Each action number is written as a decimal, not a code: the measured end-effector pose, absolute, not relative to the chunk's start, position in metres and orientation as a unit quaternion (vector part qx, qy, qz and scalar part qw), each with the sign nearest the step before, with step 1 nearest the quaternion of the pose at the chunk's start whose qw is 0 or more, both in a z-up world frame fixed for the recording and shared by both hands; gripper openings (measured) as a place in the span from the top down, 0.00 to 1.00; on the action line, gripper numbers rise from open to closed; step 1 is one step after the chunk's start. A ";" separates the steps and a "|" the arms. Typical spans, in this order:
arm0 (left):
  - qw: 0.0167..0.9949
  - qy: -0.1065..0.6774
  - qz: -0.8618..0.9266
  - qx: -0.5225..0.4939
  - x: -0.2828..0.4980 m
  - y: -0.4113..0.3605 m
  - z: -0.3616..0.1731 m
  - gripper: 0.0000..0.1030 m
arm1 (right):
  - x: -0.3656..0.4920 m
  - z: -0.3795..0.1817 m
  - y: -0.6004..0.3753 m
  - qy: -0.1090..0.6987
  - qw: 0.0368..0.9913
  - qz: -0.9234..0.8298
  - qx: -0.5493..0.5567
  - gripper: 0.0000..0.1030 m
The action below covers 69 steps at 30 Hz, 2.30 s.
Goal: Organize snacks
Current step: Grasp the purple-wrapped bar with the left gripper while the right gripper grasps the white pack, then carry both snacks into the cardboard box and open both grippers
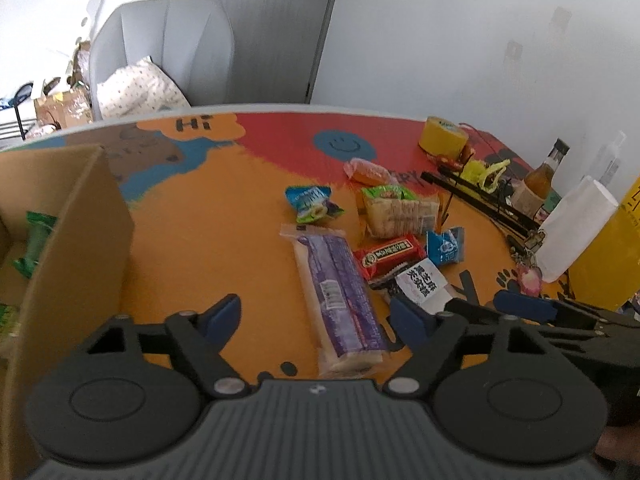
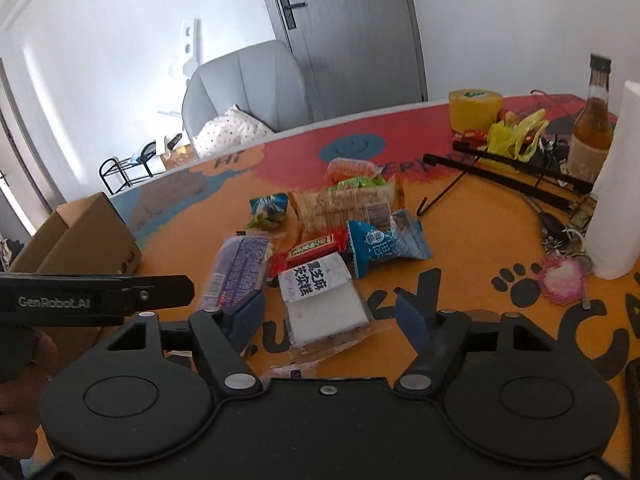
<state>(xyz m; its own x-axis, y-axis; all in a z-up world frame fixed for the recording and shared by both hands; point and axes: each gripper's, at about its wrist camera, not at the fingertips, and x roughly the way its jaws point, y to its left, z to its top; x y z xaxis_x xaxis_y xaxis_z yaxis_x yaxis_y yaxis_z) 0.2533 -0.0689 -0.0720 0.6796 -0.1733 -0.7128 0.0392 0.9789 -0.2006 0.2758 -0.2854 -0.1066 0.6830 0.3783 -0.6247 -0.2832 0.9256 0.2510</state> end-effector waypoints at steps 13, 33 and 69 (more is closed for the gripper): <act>0.904 0.416 -0.059 -0.083 0.277 -0.079 -0.093 0.46 | 0.295 -0.129 -0.276 0.377 0.905 0.192 0.048 0.36; 0.904 0.424 -0.050 -0.020 0.286 -0.114 -0.112 0.47 | 0.276 -0.126 -0.300 0.377 0.914 0.146 0.042 0.39; 0.922 0.382 -0.036 -0.059 0.245 -0.069 -0.066 0.70 | 0.256 -0.086 -0.276 0.298 0.939 0.170 0.038 0.56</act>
<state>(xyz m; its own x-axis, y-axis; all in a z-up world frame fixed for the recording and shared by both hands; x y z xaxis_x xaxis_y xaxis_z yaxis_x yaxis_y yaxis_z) 0.2447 -0.0694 -0.0661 0.7056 -0.1116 -0.6997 0.0221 0.9905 -0.1357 0.2558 -0.2757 -0.0859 0.7649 0.3409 -0.5465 -0.2957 0.9396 0.1723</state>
